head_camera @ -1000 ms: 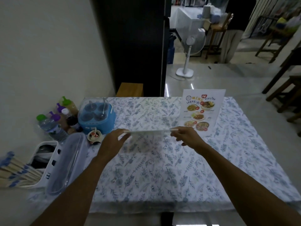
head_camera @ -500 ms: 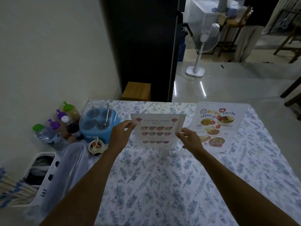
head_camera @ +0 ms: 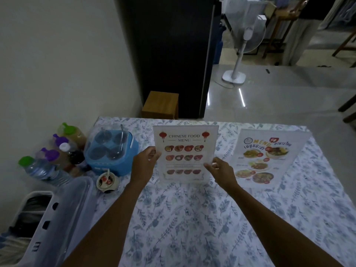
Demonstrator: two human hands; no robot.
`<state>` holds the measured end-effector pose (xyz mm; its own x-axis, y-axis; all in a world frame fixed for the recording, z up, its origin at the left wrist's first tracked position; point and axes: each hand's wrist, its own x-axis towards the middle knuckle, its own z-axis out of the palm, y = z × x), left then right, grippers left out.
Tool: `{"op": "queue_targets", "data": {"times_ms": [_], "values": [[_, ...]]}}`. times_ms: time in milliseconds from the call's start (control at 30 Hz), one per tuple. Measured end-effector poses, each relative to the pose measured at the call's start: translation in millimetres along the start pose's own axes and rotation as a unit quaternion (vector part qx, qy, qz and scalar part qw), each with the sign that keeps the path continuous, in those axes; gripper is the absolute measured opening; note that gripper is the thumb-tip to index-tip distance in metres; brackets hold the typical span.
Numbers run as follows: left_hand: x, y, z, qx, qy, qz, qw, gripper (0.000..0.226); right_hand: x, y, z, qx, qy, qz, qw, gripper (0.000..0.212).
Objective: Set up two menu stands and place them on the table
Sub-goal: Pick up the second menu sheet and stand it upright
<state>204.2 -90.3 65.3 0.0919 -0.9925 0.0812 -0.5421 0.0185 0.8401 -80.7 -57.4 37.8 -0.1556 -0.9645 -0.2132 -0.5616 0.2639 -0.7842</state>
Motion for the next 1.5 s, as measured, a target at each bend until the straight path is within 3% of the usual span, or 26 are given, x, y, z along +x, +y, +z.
{"op": "queue_targets", "data": {"times_ms": [500,700,1000,1233,1500], "values": [[-4,0,2,0.038,-0.044,-0.027,0.998,0.013,-1,-8,-2,-0.096,-0.026,0.016,0.995,0.034],[-14,12,-3,0.028,-0.082,-0.077,0.993,0.039,-15,-9,-18,-0.091,-0.051,0.033,0.994,0.054],[-59,27,-6,0.038,-0.06,-0.056,0.996,0.077,-65,-1,-51,-0.07,-0.004,0.062,0.996,0.05],[-99,48,-2,0.013,-0.078,-0.034,0.996,0.068,-115,2,-82,-0.078,0.021,0.06,0.995,0.048],[-125,83,35,0.003,-0.126,0.012,0.992,0.082,-170,29,-120,-0.04,0.061,0.083,0.994,0.045]]}}
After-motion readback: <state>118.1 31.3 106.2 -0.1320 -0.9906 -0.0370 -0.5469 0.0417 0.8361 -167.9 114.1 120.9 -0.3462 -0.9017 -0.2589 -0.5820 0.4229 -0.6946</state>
